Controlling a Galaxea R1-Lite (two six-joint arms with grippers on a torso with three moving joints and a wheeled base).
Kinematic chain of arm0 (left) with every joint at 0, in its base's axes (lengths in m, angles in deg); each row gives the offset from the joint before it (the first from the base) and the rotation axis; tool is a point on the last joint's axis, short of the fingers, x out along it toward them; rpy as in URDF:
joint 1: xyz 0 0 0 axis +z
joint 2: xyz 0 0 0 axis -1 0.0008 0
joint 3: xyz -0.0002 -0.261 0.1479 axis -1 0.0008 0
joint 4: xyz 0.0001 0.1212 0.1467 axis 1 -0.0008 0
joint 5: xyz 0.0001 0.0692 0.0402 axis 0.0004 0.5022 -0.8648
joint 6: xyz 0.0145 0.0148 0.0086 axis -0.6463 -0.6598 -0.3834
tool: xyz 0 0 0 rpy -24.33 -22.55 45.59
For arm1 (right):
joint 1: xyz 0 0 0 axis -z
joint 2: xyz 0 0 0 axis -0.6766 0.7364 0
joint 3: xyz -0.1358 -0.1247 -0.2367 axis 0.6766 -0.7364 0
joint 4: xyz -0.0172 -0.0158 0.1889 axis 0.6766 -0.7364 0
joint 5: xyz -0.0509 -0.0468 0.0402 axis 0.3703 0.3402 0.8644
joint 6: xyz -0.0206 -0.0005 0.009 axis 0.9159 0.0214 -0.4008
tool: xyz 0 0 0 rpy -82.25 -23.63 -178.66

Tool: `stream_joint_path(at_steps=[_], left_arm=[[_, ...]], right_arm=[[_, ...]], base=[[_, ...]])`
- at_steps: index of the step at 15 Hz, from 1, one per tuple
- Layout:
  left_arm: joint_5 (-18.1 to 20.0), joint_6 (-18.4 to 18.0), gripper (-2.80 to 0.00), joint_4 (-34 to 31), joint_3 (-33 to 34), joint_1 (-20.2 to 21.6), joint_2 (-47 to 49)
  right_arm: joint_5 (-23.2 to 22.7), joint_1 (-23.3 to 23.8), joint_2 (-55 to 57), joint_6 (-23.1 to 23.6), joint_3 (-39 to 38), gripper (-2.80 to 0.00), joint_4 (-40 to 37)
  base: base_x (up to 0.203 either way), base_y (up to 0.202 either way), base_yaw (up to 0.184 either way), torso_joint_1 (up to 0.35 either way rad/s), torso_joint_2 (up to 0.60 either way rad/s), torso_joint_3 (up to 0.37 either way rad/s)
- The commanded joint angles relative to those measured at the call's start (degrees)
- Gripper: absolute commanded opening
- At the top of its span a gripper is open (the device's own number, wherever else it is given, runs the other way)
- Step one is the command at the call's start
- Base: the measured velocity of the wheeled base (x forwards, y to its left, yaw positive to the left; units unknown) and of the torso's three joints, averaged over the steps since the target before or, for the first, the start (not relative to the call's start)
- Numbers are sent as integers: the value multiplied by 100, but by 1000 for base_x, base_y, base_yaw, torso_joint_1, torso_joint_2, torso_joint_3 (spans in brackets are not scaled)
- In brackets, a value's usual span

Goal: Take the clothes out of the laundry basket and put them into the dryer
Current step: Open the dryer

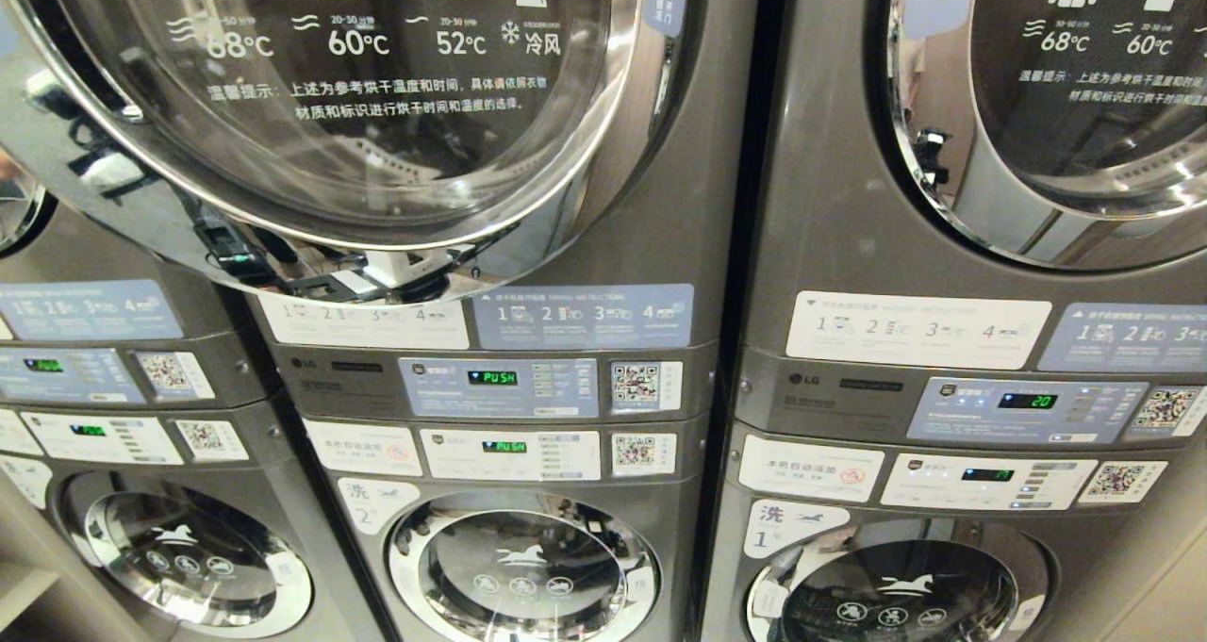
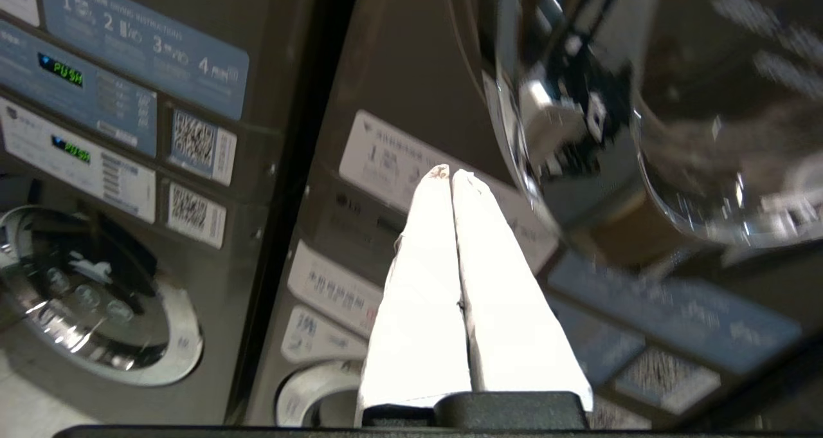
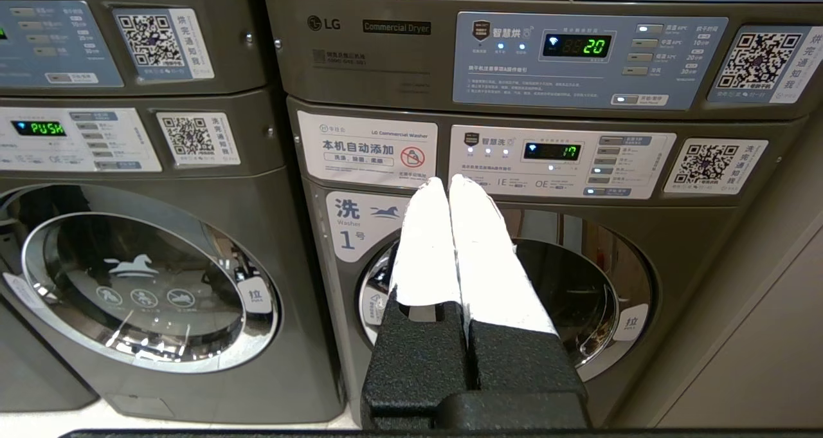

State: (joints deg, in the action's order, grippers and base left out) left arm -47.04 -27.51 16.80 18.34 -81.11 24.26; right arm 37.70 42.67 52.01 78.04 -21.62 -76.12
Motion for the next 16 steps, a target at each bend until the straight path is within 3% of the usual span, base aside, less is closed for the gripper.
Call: stream_joint_path(at_steps=[1, 4, 5, 6, 9, 16], left_arm=[[865, 132, -280, 837, -184, 903, 1330], [3707, 535, -280, 1725, -321, 2554, 1811], [4486, 778, -280, 1905, -345, 2924, 1864], [4882, 1127, -280, 2032, -366, 3060, 1860], [5385, 1394, -280, 2641, -391, 2967, 2105], [5430, 1460, -280, 4498, -968, 2573, 3529]], right_arm=[[-2, -1, -1, 0, 0, -280, 0], [-2, -1, -1, 0, 9, -280, -9], [1, -1, 4, 6, 9, -280, -9], [6, -1, -1, 1, 9, -280, -9], [4, -1, -1, 9, 9, -280, -9], [7, -1, -1, 9, 9, -280, -9]], base=[[0, 0, 0, 0, 0, 0], [0, 0, 0, 0, 0, 0], [0, 0, 0, 0, 0, 0], [0, 0, 0, 0, 0, 0], [0, 0, 0, 0, 0, 0], [0, 0, 0, 0, 0, 0]])
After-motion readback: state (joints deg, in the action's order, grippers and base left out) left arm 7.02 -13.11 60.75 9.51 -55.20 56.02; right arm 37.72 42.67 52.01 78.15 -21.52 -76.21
